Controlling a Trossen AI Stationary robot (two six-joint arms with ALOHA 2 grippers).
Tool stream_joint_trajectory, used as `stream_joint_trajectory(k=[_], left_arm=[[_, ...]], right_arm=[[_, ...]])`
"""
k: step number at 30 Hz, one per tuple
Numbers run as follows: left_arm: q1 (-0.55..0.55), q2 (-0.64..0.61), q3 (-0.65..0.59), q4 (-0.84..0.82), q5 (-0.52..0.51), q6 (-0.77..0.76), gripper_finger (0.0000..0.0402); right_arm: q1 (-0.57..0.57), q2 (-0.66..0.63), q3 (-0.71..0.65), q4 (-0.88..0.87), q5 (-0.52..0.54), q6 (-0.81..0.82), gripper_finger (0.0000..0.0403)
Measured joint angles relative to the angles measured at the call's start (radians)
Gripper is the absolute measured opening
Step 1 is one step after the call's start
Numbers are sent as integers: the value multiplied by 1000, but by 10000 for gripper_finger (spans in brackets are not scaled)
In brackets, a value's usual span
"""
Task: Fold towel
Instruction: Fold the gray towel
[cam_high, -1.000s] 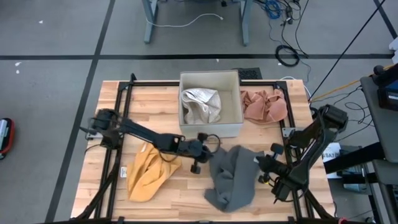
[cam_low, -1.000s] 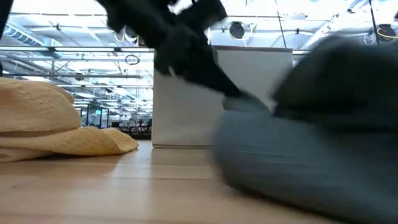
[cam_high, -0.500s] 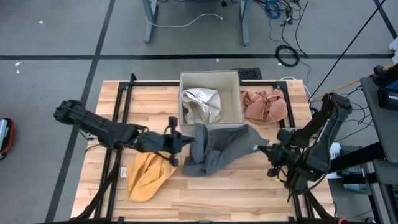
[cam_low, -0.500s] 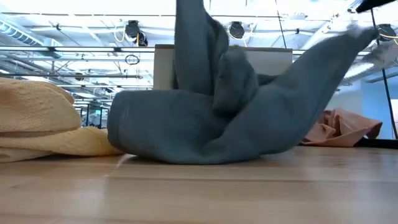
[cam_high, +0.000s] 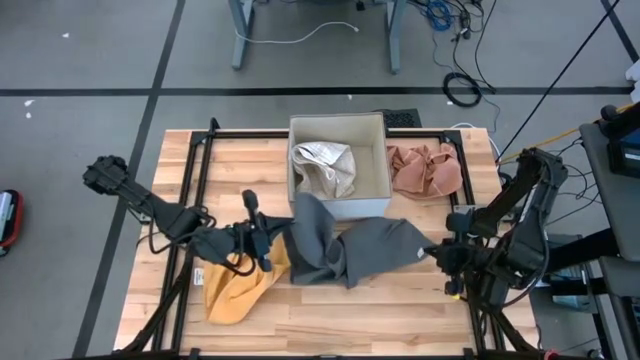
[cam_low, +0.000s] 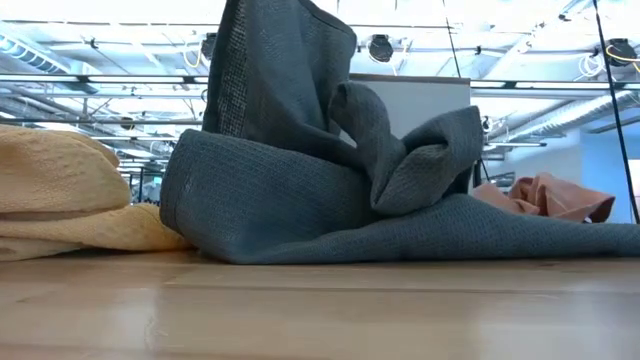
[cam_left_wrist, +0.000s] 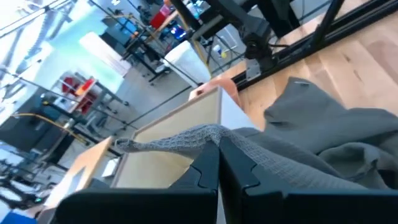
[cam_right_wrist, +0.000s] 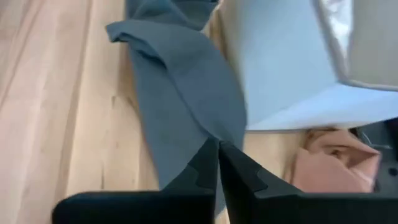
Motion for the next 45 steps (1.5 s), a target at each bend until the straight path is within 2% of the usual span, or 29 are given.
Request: stream_joint_trajectory(k=[4,11,16,21,30,34,39,45], left_arm=[[-2,0,0,2,-81,3,0],[-29,0,0,68,-180,68,0],[-50,0,0,186,-260,181,0],[-62,0,0,280,-295,267,0],[-67,0,1,355,-321,313,0],[-67,0,1,356,-321,312,0],[-67,0,1,355,-321,309,0],[-66,0,1,319,-321,285,0]], right_arm=[[-9,1,-91,111,-12,-34,47],[-51,1,-326,347,-12,15,151],[-83,1,-495,567,-16,18,174],[-108,1,-615,691,-33,31,156],[-153,1,-775,927,-163,46,123],[-166,0,-791,936,-232,46,97],[-162,-2,-789,1012,-341,9,14],[-135,1,-781,1162,-518,15,5]])
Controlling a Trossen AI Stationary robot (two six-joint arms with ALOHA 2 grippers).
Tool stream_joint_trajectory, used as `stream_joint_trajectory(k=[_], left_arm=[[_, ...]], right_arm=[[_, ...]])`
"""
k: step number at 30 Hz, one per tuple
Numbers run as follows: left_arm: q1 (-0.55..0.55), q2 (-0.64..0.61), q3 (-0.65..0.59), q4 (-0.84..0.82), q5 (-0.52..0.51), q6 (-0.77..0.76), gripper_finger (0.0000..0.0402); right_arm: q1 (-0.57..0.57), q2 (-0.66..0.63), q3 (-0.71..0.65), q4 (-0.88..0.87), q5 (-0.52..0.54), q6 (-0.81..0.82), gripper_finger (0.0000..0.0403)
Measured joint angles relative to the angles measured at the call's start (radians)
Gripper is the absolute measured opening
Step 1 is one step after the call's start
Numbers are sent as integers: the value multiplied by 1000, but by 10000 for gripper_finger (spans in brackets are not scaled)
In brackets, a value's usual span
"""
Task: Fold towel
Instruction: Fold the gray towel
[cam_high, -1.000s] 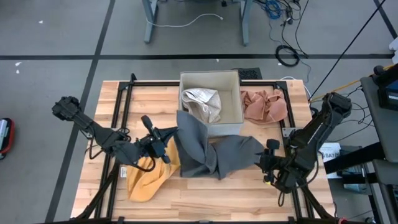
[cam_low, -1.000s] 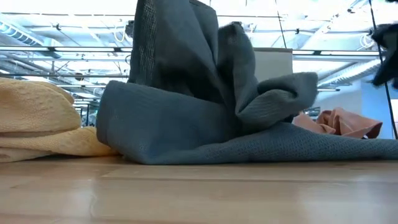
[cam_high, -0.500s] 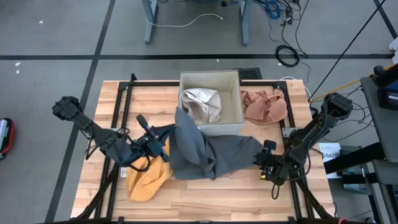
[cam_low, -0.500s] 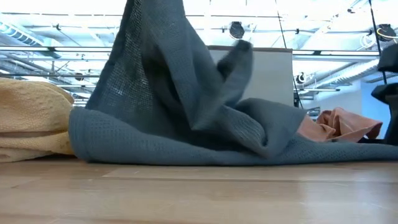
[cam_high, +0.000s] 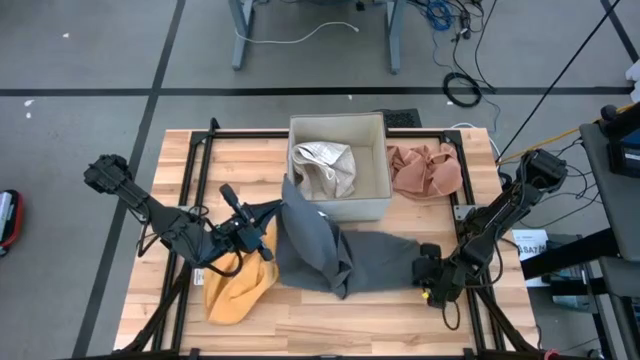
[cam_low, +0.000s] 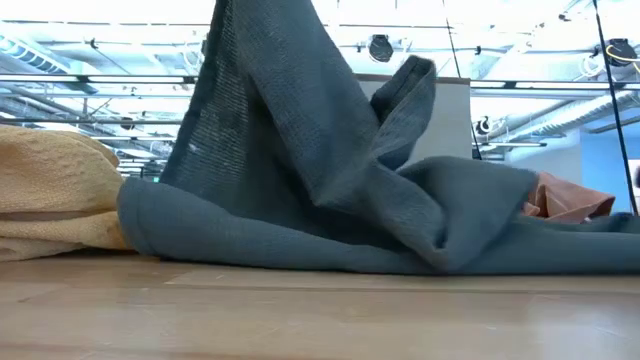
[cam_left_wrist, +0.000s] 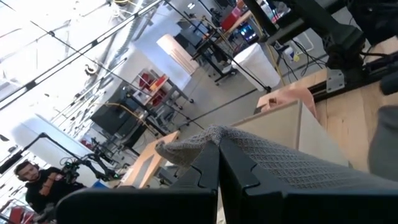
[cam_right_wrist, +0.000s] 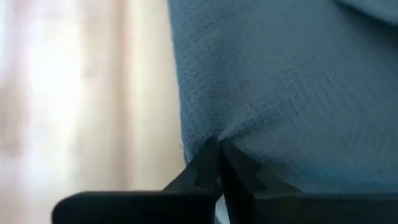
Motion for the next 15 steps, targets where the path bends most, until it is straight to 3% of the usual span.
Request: stream_joint_trajectory(k=[9,12,15], left_arm=[[3,0,0,-56,1,-59,0],[3,0,0,-65,27,-82,0],[12,0,0,-83,68,-115,0]], right_arm=[[69,1,111,2,-184,83,3],[79,1,165,2,-168,53,5],[79,1,230,5,-61,-51,21]])
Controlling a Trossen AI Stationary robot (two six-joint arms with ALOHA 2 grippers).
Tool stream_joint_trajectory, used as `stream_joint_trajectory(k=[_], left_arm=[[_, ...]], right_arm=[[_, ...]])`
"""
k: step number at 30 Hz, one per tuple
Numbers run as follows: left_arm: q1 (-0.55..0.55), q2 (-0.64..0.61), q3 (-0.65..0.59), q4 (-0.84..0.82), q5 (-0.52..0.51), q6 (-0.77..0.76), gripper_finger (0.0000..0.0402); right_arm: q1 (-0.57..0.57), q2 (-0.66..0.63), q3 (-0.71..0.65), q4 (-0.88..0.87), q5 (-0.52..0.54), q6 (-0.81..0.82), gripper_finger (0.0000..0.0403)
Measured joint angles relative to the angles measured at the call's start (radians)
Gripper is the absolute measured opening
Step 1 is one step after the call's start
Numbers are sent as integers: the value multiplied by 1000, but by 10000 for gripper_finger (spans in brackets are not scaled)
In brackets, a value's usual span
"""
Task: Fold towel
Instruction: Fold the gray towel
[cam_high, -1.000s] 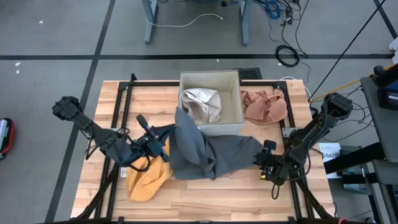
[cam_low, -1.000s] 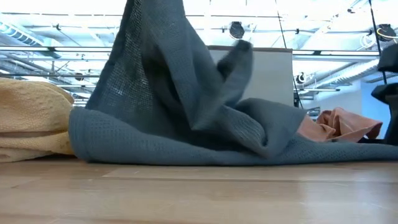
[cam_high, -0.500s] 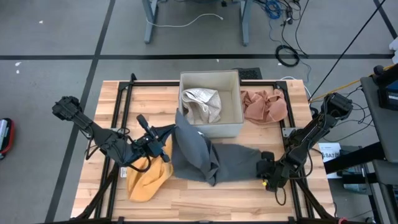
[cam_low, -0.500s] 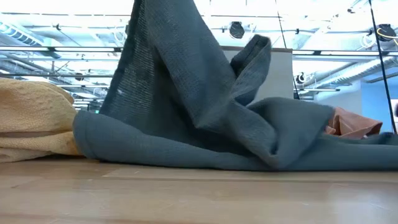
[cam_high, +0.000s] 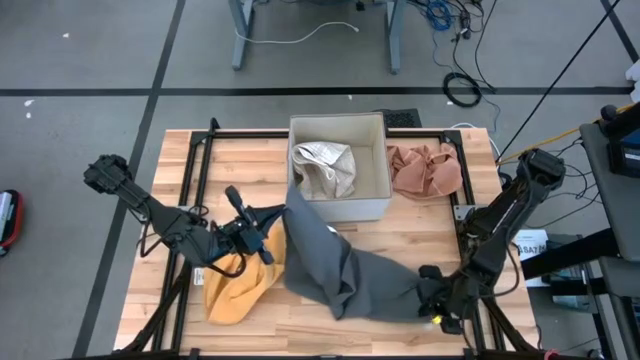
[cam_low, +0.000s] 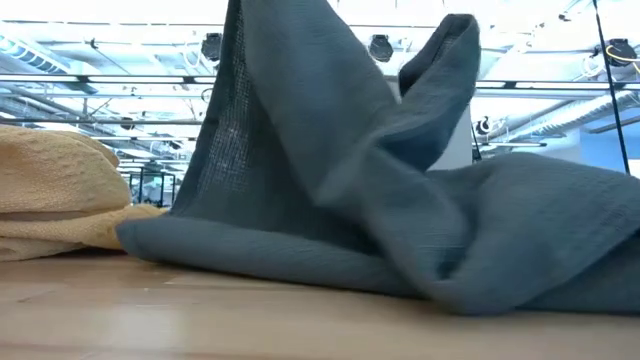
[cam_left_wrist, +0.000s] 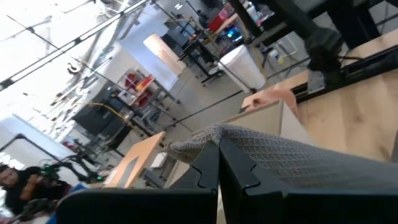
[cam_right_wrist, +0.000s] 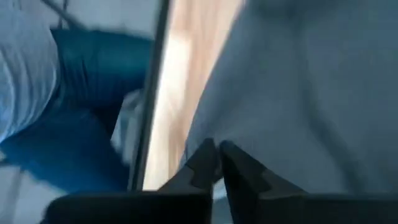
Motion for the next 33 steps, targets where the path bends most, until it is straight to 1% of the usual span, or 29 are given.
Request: stream_joint_trajectory(k=[3,6,8,10,13,16,21,27,31,33], left_arm=[[12,0,0,-27,27,-36,0],[26,0,0,-52,47,-72,0],[31,0,0,-59,70,-95,0],[36,0,0,-62,87,-112,0],[41,2,0,-64,93,-123,0],[43,9,0,-65,111,-124,0],[49,29,0,-64,111,-124,0],[49,41,0,-64,111,-123,0],[49,40,0,-62,111,-123,0],[49,40,0,-63,110,-122,0]], right_arm=[[0,0,55,3,168,-141,59],[-13,-1,80,25,351,-264,111],[-34,3,81,81,401,-344,144],[-64,17,81,143,428,-407,174],[-120,66,81,239,433,-472,204],[-170,142,81,329,432,-532,215],[-235,253,81,457,431,-597,209],[-302,318,81,555,424,-592,196],[-344,361,81,645,338,-591,194],[-361,382,81,653,326,-572,194]])
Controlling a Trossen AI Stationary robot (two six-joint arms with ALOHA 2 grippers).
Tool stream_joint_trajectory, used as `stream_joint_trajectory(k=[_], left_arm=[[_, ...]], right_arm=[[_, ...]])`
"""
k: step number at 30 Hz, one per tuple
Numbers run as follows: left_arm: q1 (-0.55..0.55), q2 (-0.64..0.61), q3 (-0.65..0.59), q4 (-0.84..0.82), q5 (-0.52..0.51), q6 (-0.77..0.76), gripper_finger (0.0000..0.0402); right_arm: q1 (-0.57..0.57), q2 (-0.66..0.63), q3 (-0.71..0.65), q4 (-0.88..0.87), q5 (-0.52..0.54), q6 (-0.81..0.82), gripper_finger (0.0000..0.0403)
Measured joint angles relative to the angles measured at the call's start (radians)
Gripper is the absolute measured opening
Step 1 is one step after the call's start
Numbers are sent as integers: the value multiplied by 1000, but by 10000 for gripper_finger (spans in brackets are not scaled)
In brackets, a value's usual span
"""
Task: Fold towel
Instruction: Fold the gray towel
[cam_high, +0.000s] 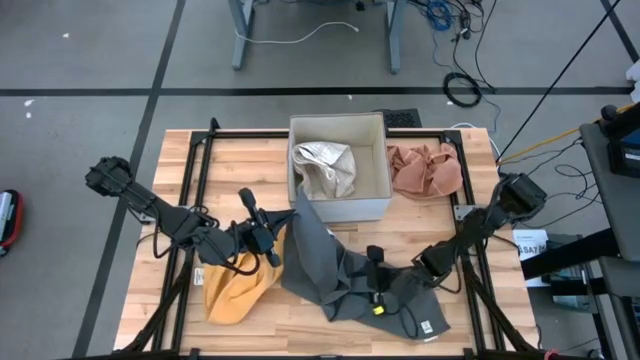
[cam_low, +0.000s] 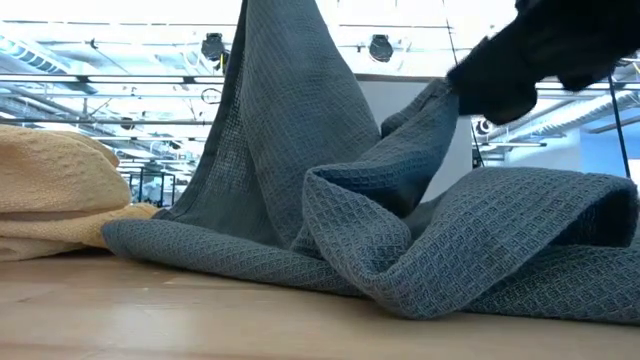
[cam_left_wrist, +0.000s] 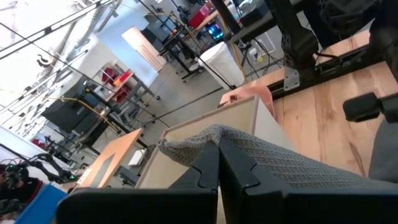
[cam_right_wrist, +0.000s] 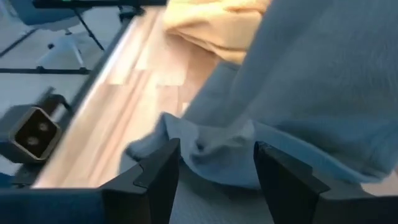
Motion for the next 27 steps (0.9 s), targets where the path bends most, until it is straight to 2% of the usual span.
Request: stream_joint_trajectory(k=[5,9,15,22,27], left_arm=[[0,0,0,-1,0,0,0],[0,0,0,-7,0,0,0],[0,0,0,-9,0,-1,0],[0,0,0,-31,0,-24,0],[-4,0,0,-46,8,-45,0]], right_arm=[[-25,36,0,-9,0,24,193],[-33,40,0,-7,0,31,175],[-36,40,0,-6,4,15,115],[-35,38,0,-6,4,-54,17],[-15,-19,0,-15,-19,-134,7]])
